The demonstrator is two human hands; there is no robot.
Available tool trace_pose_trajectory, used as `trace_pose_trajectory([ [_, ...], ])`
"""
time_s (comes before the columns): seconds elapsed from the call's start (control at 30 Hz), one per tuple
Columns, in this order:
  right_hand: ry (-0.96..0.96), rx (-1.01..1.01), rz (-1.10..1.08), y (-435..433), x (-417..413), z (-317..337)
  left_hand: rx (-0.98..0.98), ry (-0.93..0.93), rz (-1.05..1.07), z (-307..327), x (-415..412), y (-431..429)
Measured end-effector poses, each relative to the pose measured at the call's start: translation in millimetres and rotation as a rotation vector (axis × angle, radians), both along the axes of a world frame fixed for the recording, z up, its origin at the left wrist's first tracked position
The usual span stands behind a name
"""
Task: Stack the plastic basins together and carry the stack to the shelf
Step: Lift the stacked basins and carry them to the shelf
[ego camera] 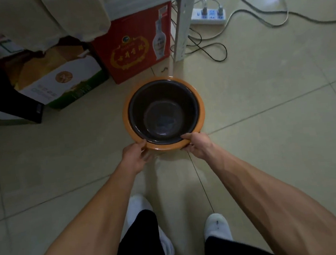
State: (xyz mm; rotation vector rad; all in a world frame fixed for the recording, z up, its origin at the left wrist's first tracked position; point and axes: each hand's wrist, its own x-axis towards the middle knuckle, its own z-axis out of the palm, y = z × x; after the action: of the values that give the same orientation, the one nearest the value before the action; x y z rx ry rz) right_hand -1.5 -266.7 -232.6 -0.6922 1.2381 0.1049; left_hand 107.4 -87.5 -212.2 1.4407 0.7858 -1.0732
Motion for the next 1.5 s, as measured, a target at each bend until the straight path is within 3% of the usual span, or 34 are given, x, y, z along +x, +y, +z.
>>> trace_pose_trajectory([
  [0.17,0.035,-0.005,0.143,3,-5,100,0.066,0.009,-0.09,109,-1,5],
  [0.43,-0.062,-0.033,0.235,0,15,372,0.069,-0.178,-0.134,364,4,7],
  [0.8,-0.081,-0.127,0.496,10,-7,692,0.039,-0.349,0.078,663,-48,47],
  [1.03,-0.152,-0.279,0.565,16,-4,859,-0.092,-0.532,0.036,847,-25,70],
  [1.3,-0.302,-0.49,0.598,22,16,1024,-0.218,-0.68,0.095,989,2,81],
  [1.5,-0.326,-0.55,0.619,35,20,1078,-0.249,-0.736,0.076,1038,13,103],
])
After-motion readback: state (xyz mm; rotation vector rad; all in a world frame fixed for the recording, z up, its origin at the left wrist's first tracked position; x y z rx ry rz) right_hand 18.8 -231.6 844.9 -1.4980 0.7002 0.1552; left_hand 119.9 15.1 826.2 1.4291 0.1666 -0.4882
